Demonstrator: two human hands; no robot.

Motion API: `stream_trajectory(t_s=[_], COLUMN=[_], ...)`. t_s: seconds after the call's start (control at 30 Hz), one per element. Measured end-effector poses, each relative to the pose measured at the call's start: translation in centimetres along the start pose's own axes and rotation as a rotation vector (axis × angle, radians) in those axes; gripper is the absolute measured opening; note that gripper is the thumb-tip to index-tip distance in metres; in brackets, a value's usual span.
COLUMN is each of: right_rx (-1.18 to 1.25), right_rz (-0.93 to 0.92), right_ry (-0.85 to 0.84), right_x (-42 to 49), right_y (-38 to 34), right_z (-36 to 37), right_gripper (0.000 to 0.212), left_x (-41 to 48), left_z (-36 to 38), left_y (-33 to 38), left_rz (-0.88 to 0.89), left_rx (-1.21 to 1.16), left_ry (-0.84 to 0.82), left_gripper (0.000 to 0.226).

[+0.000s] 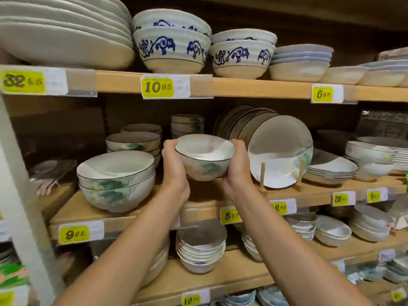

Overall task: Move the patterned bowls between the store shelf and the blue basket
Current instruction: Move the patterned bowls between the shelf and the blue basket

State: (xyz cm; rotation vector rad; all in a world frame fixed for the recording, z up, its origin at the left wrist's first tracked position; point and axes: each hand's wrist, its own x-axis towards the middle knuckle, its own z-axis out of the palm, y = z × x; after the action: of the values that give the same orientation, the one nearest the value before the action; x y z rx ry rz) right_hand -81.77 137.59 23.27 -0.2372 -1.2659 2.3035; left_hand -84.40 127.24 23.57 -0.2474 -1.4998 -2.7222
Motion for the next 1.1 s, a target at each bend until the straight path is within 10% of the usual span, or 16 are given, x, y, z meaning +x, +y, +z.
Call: stream_trajectory(t_s=[0.23, 0.5, 0.8, 1.1], right_rx=[0.043, -0.070, -0.212, -0.306], right_rz=[0.034, -0.137, -0.128, -0.071], right_ry=[0.009, 0.034, 0.060, 0.065], right_x=[8.5, 14.1, 16.9, 18.2], right_y=[-0.3, 0.4, 3.1, 5.3], right_z=[4.4, 6.0, 5.3, 4.1], right_gripper=[0.037, 0.014, 0.019, 0.049], left_x=[7.8, 13.4, 15.3, 17.3], left_z=[3.1, 2.4, 1.5, 0.9], left_y=[0.5, -1.5, -3.9, -5.5], left_rz=[0.183, 0.315, 0.342, 0.285], left_rx=[-0.090, 0.526, 0.692, 0.424], left_ry=[0.103, 0.292, 0.246, 0.321], left_gripper=[0.043, 0.045, 0.078, 0.048])
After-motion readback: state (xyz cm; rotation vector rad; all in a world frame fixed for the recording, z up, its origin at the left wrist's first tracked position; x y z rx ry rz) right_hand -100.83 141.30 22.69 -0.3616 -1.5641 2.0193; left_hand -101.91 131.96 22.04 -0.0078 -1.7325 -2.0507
